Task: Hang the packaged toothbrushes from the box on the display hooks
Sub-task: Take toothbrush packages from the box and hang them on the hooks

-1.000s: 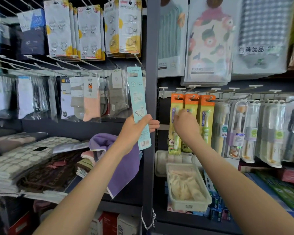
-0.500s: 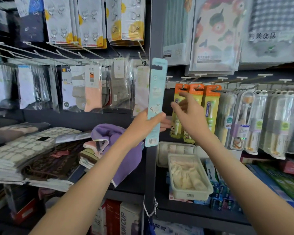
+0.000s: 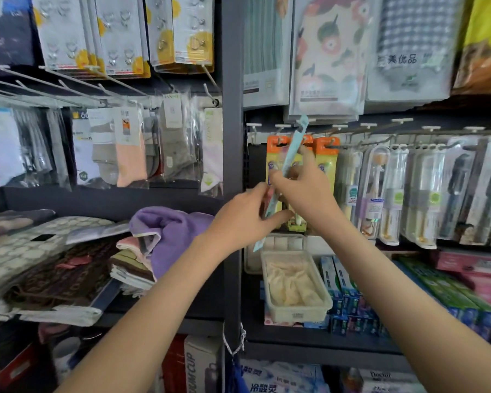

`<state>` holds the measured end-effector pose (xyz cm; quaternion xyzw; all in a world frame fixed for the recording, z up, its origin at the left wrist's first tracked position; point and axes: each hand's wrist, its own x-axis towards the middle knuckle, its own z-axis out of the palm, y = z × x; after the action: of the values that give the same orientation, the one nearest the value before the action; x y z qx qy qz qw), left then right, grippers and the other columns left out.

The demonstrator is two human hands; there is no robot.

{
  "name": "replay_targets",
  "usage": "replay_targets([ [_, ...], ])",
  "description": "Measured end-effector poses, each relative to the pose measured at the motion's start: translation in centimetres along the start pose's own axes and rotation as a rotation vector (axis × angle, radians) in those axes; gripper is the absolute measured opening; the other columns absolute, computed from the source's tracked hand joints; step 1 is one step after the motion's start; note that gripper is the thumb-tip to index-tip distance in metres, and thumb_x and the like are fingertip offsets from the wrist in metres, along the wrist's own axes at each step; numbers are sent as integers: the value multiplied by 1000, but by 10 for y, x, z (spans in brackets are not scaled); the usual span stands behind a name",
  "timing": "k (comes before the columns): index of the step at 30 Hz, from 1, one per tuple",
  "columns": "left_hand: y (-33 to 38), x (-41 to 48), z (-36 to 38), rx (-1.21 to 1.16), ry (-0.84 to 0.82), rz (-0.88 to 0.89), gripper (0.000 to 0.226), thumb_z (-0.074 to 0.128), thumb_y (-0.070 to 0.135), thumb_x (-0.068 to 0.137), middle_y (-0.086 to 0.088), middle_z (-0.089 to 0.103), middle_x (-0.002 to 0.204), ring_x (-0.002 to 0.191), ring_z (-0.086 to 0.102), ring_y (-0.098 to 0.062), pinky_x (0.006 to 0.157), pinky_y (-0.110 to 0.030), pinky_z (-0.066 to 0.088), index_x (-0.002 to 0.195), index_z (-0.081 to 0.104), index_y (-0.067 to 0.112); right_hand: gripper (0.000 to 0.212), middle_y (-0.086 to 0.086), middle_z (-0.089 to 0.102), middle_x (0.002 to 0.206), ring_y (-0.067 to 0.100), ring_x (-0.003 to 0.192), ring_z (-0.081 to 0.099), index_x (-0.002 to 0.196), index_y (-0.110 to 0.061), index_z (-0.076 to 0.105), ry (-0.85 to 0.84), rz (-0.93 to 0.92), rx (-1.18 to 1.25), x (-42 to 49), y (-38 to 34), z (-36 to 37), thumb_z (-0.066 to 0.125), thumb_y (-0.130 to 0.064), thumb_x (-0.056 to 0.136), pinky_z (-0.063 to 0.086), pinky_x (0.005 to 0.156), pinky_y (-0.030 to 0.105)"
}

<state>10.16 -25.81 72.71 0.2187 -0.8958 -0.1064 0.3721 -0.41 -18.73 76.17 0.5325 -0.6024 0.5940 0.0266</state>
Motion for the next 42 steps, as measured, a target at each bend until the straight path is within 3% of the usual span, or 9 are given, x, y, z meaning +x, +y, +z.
replay_targets([
  [3,-15,-1,-3,-79,193,87,33,58,43,92,5,61,113,107,58,-12,90,-36,48,113,55,17,34,7,68,90,15,75,68,120,-13,39,-37,112,262,3,9,-7,58,-14,93,58,77,36],
  [7,-16,-2,2,-246,102,-92,29,56,38,95,2,69,105,93,66,-11,83,-29,53,115,58,17,27,16,66,104,16,82,71,124,3,49,-166,217,690,3,19,-12,46,-6,99,57,66,28],
  [11,-16,-5,12,-359,15,-138,28,58,40,94,-14,64,73,66,55,-13,69,-40,49,87,65,13,25,18,67,103,22,87,71,124,2,48,-205,236,789,-1,27,-9,44,-5,100,57,67,30],
  [15,-3,-7,13,-69,19,-35,31,50,35,99,-1,51,66,67,50,-20,62,-38,36,82,51,9,29,8,62,93,20,76,61,118,-16,43,-104,229,509,-2,31,0,59,-15,94,52,68,36],
  [19,-6,-7,15,275,117,102,31,46,41,99,3,55,77,81,56,-23,62,-33,30,85,50,14,37,4,53,84,18,71,52,106,-10,38,32,73,3,2,26,7,66,-25,87,45,64,30],
  [22,-25,0,12,433,428,330,34,52,36,91,-11,67,105,107,58,-30,89,-33,39,97,65,5,31,-2,39,75,11,64,38,103,-10,37,27,-30,-206,9,29,7,62,-19,88,29,48,19],
  [27,-54,21,2,660,531,305,62,53,30,86,-24,28,153,142,18,-35,116,-45,9,141,39,6,65,19,54,119,27,93,55,140,1,28,-97,-40,-420,25,46,15,61,-21,89,34,66,24],
  [35,-76,40,13,564,567,325,64,44,20,88,-17,13,157,146,4,-32,119,-47,2,149,23,13,78,23,46,134,32,111,56,150,-1,10,-43,34,-436,58,51,38,59,-17,91,45,78,29],
  [42,-81,43,14,463,569,375,61,47,19,90,-14,12,157,147,3,-30,120,-46,3,148,28,16,80,22,52,130,28,105,60,151,1,2,-1,78,-464,69,64,54,56,-18,94,43,69,25],
])
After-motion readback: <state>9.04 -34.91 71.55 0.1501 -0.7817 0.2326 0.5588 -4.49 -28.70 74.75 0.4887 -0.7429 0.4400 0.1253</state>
